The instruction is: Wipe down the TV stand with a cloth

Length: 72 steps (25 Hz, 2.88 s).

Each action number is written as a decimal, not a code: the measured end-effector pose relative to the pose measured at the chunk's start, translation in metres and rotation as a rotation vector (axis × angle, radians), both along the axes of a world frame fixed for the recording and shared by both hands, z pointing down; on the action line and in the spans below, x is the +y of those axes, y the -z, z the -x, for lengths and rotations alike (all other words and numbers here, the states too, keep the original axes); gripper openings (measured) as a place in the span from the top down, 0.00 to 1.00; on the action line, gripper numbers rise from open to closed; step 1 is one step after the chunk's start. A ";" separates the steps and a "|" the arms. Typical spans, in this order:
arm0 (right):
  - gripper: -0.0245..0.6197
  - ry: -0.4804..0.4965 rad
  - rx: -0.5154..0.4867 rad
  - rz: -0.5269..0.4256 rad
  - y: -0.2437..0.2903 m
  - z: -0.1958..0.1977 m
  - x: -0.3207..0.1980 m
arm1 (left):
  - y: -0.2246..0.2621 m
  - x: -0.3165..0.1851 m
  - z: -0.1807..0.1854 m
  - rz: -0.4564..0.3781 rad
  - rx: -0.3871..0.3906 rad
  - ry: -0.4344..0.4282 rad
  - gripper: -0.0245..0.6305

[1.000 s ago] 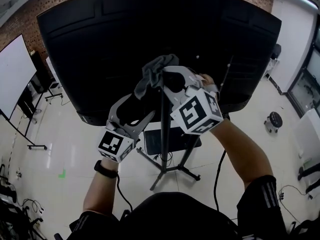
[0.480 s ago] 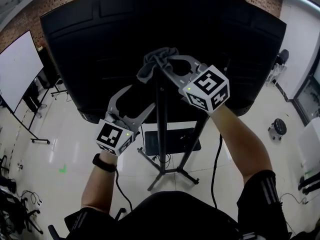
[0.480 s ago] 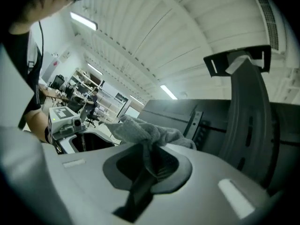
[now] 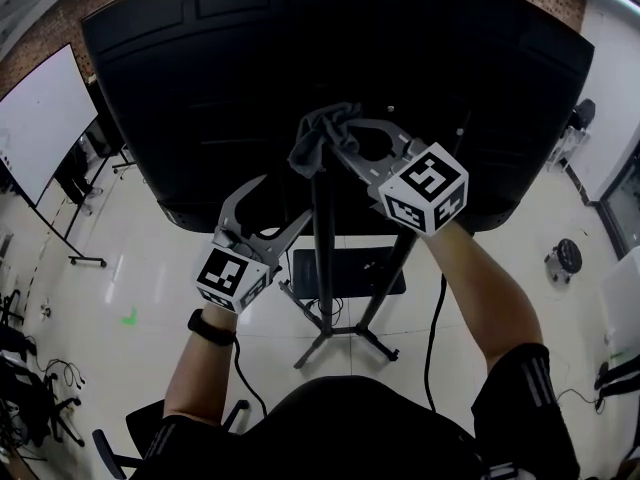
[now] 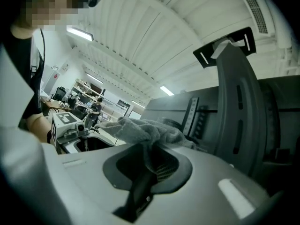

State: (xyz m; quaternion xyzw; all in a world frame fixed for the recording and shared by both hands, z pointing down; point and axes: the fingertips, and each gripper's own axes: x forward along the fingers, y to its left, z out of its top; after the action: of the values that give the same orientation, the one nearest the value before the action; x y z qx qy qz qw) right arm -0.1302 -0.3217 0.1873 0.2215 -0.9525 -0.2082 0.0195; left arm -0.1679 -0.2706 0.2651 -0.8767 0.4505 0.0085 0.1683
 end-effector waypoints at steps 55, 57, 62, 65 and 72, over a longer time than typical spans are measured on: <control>0.91 0.085 0.321 0.412 -0.397 0.007 0.012 | -0.292 -0.018 -0.013 0.389 0.069 0.035 0.43; 0.91 0.079 0.327 0.444 -0.416 0.006 0.012 | -0.311 -0.018 -0.015 0.423 0.064 0.034 0.43; 0.91 0.071 0.334 0.522 -0.466 0.003 0.010 | -0.359 -0.021 -0.014 0.468 0.055 0.039 0.43; 0.91 0.068 0.347 0.543 -0.496 0.002 0.010 | -0.393 -0.022 -0.013 0.509 0.061 0.049 0.43; 0.91 0.041 0.379 0.596 -0.568 0.002 0.008 | -0.467 -0.023 -0.013 0.598 0.068 0.051 0.43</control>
State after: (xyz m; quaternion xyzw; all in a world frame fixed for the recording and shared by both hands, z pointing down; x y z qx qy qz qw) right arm -0.1322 -0.3134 0.7553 0.1441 -0.9551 0.0413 0.2556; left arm -0.1549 -0.2933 0.7323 -0.8750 0.4604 -0.0995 -0.1123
